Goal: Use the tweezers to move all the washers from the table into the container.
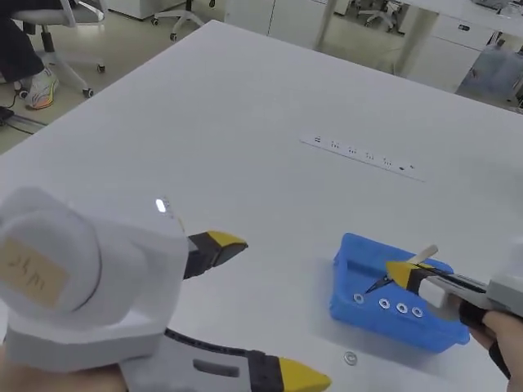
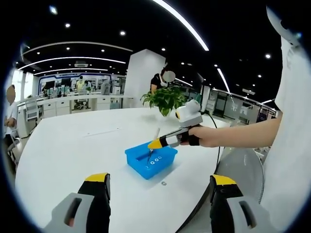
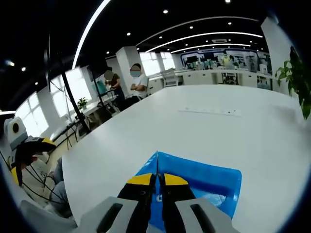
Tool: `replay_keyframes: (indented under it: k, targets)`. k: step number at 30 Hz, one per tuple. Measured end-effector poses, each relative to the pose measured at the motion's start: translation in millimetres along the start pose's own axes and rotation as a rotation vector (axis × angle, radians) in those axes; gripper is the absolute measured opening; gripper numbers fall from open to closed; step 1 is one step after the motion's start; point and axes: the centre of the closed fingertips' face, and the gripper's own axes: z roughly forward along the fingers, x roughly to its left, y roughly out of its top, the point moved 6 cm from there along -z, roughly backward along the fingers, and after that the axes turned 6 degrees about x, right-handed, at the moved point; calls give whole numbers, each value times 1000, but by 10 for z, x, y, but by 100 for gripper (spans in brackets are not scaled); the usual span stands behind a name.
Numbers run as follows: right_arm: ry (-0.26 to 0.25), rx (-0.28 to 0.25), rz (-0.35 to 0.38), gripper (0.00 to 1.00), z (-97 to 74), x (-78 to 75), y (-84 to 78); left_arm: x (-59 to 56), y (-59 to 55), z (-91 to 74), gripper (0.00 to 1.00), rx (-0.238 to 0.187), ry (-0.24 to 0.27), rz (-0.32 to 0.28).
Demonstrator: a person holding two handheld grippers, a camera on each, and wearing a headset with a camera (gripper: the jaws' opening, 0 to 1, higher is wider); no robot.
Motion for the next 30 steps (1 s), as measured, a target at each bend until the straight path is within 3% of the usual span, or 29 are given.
replay_keyframes:
  k: [7,10,14,19,22,30]
  targets:
    - [82,-102,-44,3,-301,290,70,-14,-11,-3,85,8,-3,7]
    - [121,-103,-49,3,-402,394,10,-29,-16,1,85,11,-5,12]
    - [140,-69,-47,3,-437,455,-148,-64,-21,14,85,12,-10,13]
    - [118,8,-47,3,-345,442,-402,-119,-29,23,85,15,-16,19]
    - [85,67,-85,3,-244,405,-545,-138,-40,10,85,16,-15,18]
    - [71,86,-129,3,-157,388,-609,-146,-67,-37,85,22,0,14]
